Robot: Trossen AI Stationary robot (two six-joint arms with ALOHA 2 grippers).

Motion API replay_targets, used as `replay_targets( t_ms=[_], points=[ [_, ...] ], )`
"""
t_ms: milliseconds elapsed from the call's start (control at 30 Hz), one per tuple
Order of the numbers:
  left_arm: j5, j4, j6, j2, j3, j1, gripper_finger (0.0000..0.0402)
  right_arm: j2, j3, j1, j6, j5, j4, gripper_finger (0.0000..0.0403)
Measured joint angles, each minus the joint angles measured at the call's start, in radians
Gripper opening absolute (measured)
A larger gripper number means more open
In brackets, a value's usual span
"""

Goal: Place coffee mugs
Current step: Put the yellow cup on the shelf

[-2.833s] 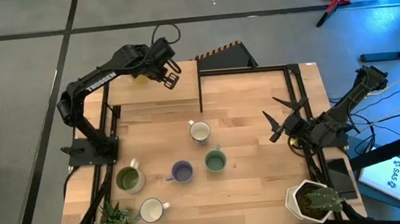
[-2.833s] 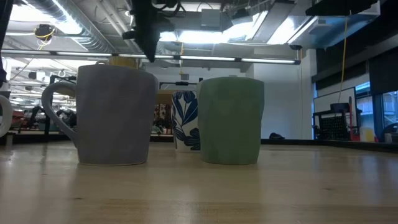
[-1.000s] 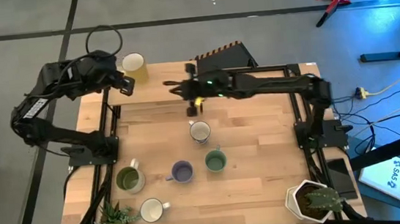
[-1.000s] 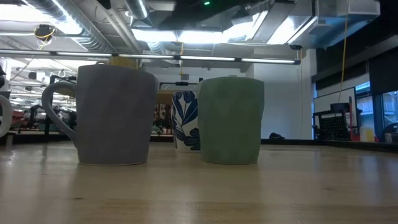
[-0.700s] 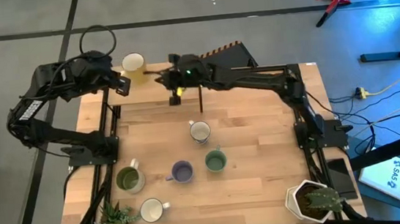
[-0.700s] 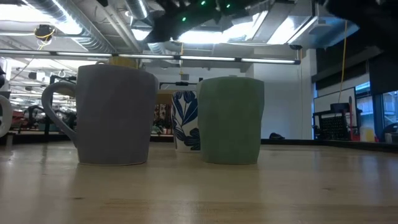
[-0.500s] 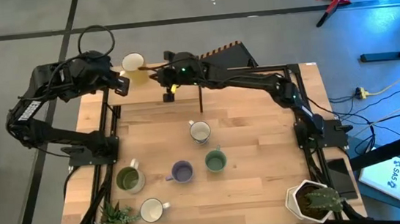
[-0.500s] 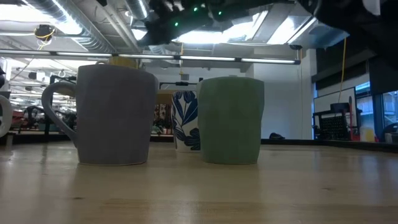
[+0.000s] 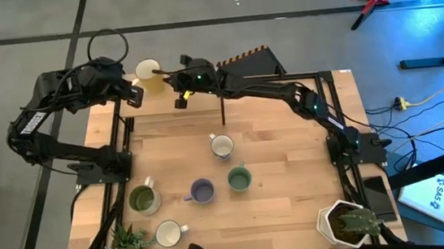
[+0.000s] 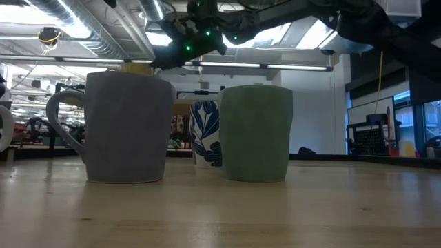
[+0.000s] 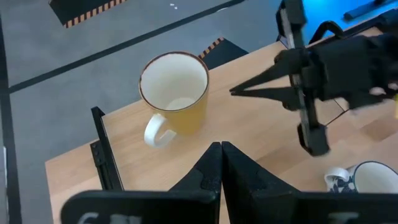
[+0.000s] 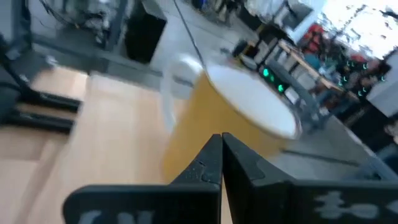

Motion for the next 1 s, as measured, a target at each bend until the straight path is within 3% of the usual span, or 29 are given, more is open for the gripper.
replay_targets(
  t_ms=[433,600,800,1000],
  points=[
    [0.000,0.000,0.000,0.000,0.000,0.000,0.0000,0.029,-0.002,-0.038,0.079,0.009,0.039,0.0000],
    [-0.001,0.015,0.005,0.009,-0.020,0.000,0.0000,0.016,-0.004,-0.039,0.086,-0.011,-0.039,0.0000],
    [0.056,0.109,0.009,0.024,-0.213,0.000,0.0000,-0.122,-0.004,-0.047,0.070,-0.009,-0.189,0.0000],
    [0.215,0.446,0.036,-0.066,-0.487,0.029,0.0000,-0.279,-0.003,-0.078,0.023,-0.007,-0.378,0.0000]
  ],
)
